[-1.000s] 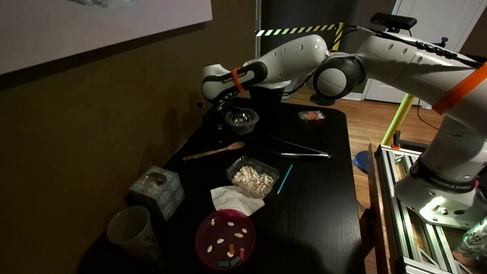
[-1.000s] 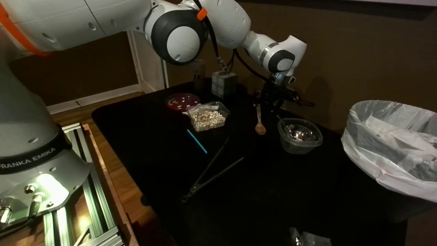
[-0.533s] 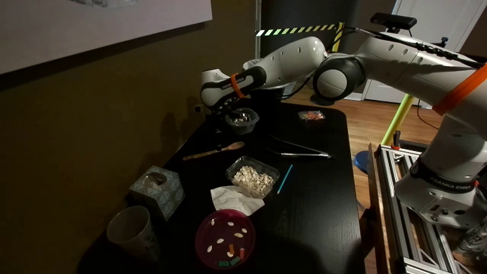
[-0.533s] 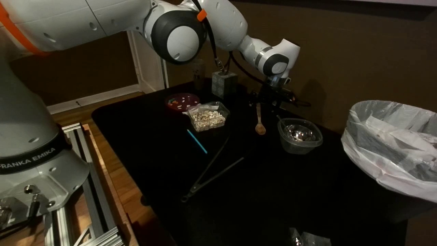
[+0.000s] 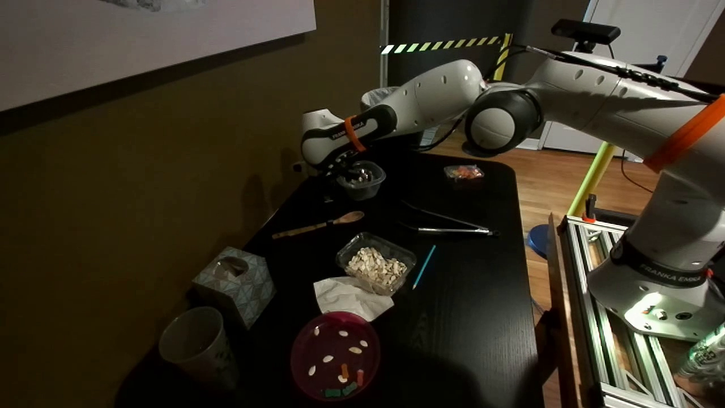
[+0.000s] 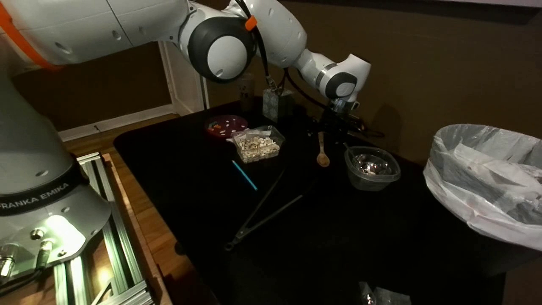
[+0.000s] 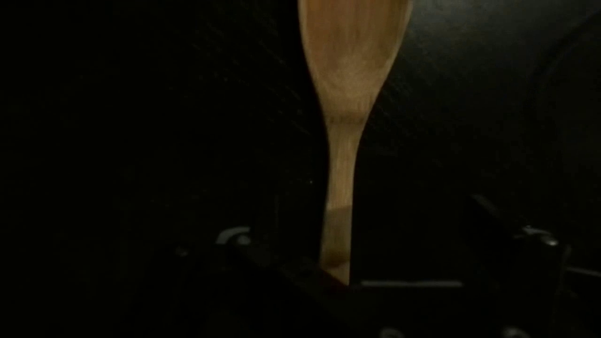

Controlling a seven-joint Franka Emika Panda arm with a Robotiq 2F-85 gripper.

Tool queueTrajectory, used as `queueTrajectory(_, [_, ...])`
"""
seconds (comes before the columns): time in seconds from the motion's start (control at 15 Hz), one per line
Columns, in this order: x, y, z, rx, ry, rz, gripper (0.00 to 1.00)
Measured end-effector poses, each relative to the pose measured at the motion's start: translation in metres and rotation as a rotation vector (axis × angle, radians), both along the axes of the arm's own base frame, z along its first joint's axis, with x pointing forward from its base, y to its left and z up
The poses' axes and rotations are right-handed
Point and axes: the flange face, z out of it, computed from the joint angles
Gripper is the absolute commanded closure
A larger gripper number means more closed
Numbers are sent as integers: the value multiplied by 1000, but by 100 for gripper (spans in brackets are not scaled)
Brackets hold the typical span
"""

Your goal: Put the wooden spoon in the clear container on the left.

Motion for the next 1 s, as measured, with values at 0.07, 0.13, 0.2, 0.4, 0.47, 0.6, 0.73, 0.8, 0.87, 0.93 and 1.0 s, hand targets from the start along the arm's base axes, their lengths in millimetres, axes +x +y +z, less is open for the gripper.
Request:
queueTrajectory(0.07, [0, 0, -3, -1, -1, -1, 8])
queueTrajectory(0.13, [-1, -1, -6, -2, -4, -2, 16])
queueTrajectory(0.2, [-1, -1, -10, -3, -6, -4, 28])
queueTrajectory(0.4, [0, -4, -15, -12, -27, -8, 53])
queueTrajectory(0.47, [0, -5, -16, -14, -32, -9, 62])
queueTrajectory(0.6, [1, -5, -16, -15, -37, -9, 77])
queueTrajectory(0.73, [1, -3, -13, -13, -36, -7, 89])
queueTrajectory(0.8, [2, -2, -12, -12, -36, -5, 99])
queueTrajectory(0.87, [2, -1, -11, -11, -37, -5, 99])
queueTrajectory(0.93, [2, -1, -10, -11, -38, -5, 95])
queueTrajectory(1.0, [2, -1, -10, -11, -39, -5, 95])
